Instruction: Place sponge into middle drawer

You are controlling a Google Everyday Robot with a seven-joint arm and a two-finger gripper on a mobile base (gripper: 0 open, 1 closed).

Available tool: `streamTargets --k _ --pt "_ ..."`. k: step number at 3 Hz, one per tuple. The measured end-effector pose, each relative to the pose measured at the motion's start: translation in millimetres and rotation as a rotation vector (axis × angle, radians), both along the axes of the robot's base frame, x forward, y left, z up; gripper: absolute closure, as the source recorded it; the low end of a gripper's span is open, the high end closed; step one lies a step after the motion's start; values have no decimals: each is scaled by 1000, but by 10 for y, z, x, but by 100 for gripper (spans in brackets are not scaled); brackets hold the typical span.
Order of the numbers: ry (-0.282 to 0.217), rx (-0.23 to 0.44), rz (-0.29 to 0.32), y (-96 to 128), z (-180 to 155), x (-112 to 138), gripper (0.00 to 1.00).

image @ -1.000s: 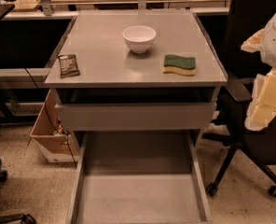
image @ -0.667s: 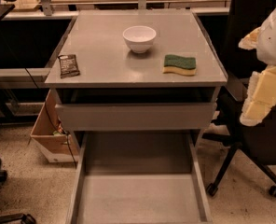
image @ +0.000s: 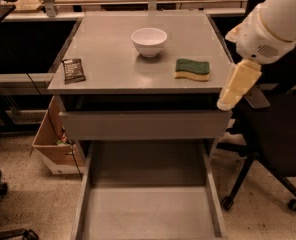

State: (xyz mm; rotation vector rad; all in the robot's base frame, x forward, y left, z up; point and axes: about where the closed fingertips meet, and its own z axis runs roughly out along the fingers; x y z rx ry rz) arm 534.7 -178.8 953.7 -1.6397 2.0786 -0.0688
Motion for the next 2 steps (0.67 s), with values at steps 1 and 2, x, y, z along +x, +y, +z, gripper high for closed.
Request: streamTargets --k 1,2 --pt "-29 58 16 240 -57 413 0" --pt "-14 149 5 531 -276 980 0"
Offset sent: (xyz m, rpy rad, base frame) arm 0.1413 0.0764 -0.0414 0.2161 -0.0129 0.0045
